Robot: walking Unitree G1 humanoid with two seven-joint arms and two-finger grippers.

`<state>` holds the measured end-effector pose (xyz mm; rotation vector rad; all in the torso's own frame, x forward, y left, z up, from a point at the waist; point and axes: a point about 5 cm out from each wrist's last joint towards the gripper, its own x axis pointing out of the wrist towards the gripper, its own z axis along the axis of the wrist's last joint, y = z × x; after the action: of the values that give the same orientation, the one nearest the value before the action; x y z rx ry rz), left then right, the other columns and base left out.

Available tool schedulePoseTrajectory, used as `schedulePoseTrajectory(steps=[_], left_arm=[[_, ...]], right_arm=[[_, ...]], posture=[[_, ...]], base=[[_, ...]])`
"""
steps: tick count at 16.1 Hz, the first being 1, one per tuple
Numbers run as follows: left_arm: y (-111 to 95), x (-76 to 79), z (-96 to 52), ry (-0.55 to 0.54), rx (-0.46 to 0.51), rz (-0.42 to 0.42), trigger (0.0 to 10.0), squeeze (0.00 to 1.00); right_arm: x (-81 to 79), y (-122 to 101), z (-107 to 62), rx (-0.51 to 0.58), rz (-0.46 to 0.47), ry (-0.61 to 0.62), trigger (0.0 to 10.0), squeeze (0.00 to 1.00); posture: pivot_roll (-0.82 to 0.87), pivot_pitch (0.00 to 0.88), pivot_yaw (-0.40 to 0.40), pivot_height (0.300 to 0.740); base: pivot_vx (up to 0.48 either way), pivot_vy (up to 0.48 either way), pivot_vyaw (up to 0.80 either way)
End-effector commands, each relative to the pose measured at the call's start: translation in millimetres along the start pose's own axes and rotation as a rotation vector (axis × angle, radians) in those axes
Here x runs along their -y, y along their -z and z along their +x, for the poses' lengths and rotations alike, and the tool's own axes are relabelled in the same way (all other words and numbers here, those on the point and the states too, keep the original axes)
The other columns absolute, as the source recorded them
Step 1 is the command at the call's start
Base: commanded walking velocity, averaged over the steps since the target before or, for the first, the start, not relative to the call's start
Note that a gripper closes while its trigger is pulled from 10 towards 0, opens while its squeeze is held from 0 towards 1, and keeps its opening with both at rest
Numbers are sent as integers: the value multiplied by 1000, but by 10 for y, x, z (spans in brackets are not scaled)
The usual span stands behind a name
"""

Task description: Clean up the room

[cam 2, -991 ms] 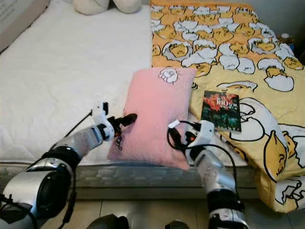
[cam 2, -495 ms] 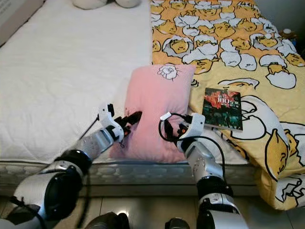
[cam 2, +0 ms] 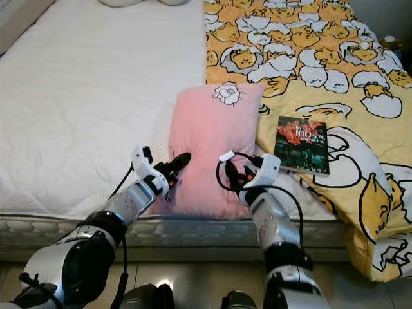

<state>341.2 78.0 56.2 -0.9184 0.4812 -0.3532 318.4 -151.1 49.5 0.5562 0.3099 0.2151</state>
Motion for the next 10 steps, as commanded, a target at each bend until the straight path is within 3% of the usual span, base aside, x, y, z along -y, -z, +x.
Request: schedulePoseTrajectory(steps=[1,3,6,10], left_arm=[[146,-62,-31,-15,-44,-48,0,0],[108,-132,-70,-34,-5,-98,0,0],[11,-88,-51,-10,66,-134,0,0],[-207,135,29,80,114,-30,0,0]], right_arm=[[-27,-5,-28,18,19,-10,0,0],[-16,-9,-96,33,34,-14,0,0],[-28,-20,-158,52,45,-25,0,0],[-72,-147,-205,110,-56,-30,0,0]], posture=[[-96,106,29,731],[-99,98,28,731],[-106,87,26,731],[-104,83,26,731]], base=[[0,0,0],[0,0,0],[0,0,0],[0,0,0]])
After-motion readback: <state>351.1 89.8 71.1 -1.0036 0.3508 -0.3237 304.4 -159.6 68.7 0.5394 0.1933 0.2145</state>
